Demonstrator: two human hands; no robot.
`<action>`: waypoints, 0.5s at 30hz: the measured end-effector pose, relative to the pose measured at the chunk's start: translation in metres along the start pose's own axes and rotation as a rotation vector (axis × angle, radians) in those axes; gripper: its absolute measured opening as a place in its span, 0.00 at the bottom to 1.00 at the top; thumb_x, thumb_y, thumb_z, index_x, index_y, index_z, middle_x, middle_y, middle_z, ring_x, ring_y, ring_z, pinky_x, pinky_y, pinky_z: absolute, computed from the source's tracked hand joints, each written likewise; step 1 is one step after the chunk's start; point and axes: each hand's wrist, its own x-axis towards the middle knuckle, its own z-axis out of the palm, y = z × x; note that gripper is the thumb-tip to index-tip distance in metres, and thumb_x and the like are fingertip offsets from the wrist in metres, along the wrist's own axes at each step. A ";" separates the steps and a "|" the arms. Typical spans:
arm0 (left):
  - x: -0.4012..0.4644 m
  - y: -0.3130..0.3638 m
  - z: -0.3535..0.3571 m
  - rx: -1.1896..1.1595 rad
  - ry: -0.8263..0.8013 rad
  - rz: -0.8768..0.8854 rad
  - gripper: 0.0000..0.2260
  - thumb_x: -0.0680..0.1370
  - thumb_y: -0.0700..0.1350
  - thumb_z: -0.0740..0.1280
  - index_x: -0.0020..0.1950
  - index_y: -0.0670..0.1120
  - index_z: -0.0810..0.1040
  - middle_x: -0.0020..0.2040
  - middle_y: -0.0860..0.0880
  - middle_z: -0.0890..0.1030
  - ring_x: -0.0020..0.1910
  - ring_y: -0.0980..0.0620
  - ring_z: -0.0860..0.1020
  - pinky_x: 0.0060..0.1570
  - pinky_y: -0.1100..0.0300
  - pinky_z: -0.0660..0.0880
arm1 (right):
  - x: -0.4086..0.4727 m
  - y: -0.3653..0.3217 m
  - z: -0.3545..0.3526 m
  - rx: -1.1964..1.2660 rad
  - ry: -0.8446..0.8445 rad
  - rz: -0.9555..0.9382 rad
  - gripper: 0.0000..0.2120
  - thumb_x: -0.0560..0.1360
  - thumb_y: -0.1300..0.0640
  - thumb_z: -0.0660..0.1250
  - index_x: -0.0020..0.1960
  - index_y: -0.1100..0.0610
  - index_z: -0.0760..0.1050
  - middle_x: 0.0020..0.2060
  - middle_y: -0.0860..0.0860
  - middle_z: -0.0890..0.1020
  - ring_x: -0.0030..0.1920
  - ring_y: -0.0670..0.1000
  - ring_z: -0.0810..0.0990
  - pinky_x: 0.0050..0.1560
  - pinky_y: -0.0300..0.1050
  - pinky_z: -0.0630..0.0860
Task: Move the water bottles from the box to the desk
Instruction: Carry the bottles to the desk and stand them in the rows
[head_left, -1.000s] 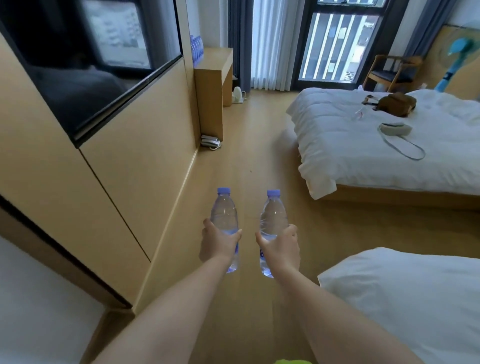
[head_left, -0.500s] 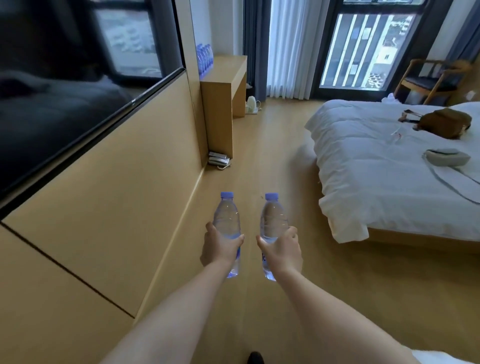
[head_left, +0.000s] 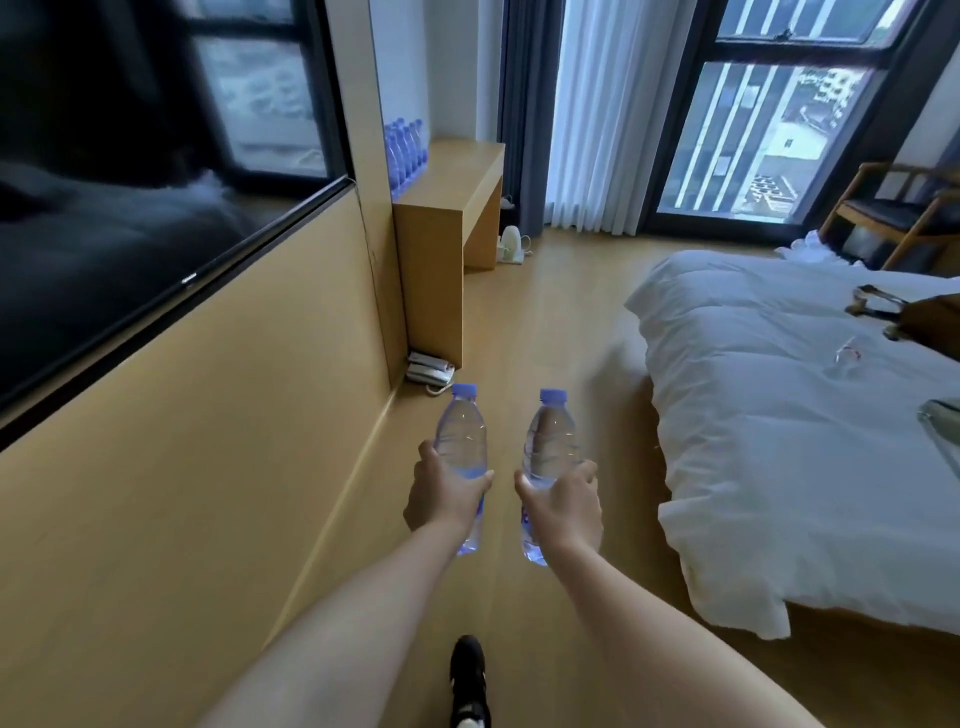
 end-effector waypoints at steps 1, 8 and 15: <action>0.023 0.011 0.009 -0.003 -0.004 0.006 0.34 0.65 0.61 0.74 0.63 0.50 0.63 0.56 0.50 0.76 0.50 0.45 0.78 0.42 0.57 0.68 | 0.023 -0.008 0.006 -0.002 0.006 -0.002 0.32 0.70 0.38 0.70 0.59 0.60 0.64 0.58 0.57 0.75 0.56 0.59 0.77 0.51 0.55 0.77; 0.174 0.107 0.060 0.000 -0.028 0.054 0.33 0.67 0.58 0.74 0.64 0.49 0.63 0.56 0.48 0.76 0.51 0.44 0.78 0.46 0.54 0.74 | 0.181 -0.070 0.026 0.032 0.104 0.069 0.32 0.69 0.38 0.71 0.57 0.59 0.63 0.52 0.56 0.77 0.49 0.57 0.80 0.48 0.55 0.80; 0.278 0.187 0.112 0.000 -0.077 0.073 0.33 0.67 0.58 0.74 0.65 0.50 0.63 0.57 0.49 0.75 0.50 0.47 0.76 0.42 0.57 0.68 | 0.320 -0.113 0.034 0.063 0.155 0.125 0.35 0.68 0.38 0.73 0.62 0.59 0.63 0.54 0.55 0.77 0.49 0.57 0.80 0.49 0.55 0.80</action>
